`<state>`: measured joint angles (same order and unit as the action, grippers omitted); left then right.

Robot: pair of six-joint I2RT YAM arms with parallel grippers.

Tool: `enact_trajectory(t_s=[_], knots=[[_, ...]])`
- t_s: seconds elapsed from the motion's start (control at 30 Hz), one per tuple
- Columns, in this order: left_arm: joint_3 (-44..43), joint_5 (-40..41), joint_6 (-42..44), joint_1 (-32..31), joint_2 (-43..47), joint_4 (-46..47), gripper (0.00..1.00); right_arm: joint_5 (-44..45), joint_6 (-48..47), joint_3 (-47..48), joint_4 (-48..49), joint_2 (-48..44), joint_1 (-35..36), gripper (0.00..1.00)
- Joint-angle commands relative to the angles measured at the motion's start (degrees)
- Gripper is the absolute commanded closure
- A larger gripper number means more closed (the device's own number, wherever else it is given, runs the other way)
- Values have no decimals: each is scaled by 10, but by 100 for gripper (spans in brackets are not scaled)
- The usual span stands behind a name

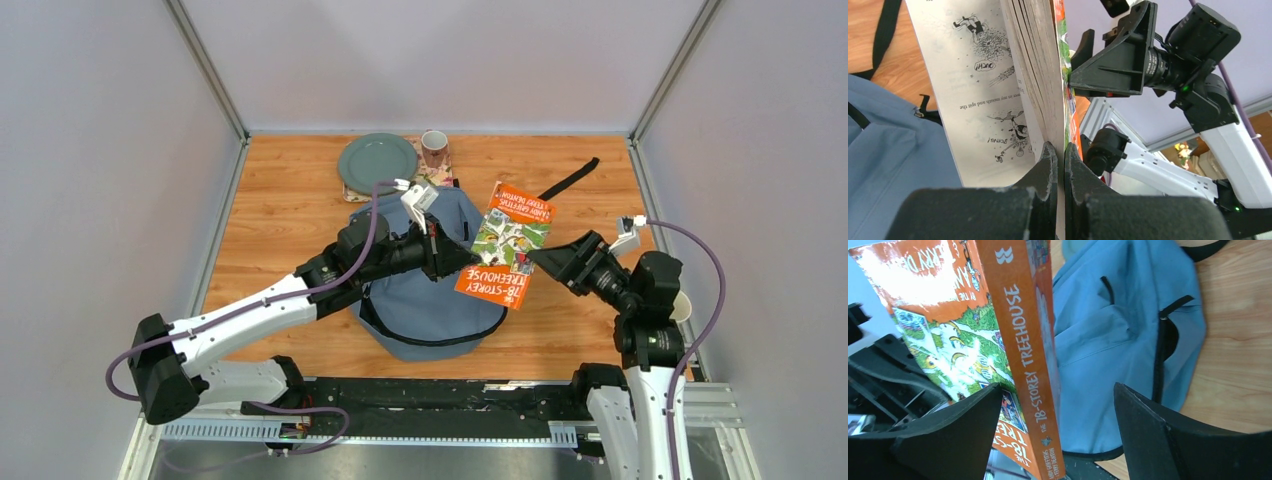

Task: Pack the student bag
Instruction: Pick up the book from the center of the board.

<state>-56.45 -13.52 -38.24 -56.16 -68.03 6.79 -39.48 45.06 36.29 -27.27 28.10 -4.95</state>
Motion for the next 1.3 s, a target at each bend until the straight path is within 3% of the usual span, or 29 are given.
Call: enact_trajectory(t_s=[0.0, 0.2, 0.5, 0.63, 0.67, 0.83, 0.87, 0.9, 0.97, 1.1, 1.27], knots=[[26, -32, -50, 5, 40, 140, 100, -96, 29, -10, 92, 1, -1, 15], [41, -65, -75, 6, 35, 183, 100, -154, 87, -43, 180, 3, -1, 15], [45, -121, -107, 11, 2, 241, 100, -167, 115, -42, 203, 5, -1, 16], [48, -127, -112, 11, -9, 239, 100, -188, 145, -44, 244, -1, -1, 37], [49, -128, -113, 11, -11, 237, 100, -190, 147, -42, 243, -2, -1, 50], [42, -113, -91, 11, -15, 174, 99, -183, 139, -29, 223, -18, -1, 82], [32, -103, -81, 11, -13, 149, 75, -185, 139, -25, 220, -19, -1, 93], [27, -79, -61, 12, -9, 125, 60, -186, 137, -24, 217, -19, -1, 98], [18, -53, -40, 11, -3, 66, 30, -188, 136, -20, 216, -21, -1, 100], [21, 1, -8, 11, 21, 21, 26, -198, 146, -18, 231, -24, -1, 100], [28, 6, 0, 12, 26, 32, 25, -232, 185, -19, 296, -18, 2, 100]])
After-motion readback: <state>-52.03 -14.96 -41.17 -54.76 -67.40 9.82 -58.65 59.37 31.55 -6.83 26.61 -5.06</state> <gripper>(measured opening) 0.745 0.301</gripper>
